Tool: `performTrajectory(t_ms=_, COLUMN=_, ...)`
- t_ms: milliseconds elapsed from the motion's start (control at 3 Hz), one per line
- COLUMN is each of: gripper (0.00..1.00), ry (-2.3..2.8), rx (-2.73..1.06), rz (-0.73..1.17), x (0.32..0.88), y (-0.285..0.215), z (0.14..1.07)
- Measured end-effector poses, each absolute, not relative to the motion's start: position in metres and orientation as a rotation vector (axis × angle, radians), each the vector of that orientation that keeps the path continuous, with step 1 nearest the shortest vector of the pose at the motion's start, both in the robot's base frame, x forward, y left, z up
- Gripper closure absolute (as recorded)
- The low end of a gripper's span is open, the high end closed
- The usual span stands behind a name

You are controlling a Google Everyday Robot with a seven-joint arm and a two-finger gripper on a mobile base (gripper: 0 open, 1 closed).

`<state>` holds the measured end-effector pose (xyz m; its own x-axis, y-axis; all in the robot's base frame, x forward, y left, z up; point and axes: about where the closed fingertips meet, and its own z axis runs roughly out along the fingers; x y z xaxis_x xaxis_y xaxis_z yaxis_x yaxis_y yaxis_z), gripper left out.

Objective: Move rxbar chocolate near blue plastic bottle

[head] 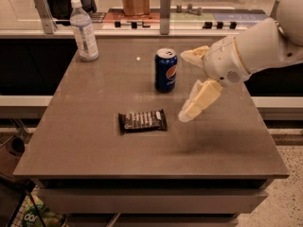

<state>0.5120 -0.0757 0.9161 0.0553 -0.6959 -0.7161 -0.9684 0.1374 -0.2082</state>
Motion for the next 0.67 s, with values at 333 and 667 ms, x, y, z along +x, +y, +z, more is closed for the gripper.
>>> performTrajectory(t_ms=333, gripper=0.00, ry=1.659, rx=-1.608, rz=0.524, x=0.521, y=-0.049, z=0.896)
performTrajectory(t_ms=667, gripper=0.00, ry=1.622, rx=-1.604, rz=0.547, x=0.530, y=-0.029, z=0.878)
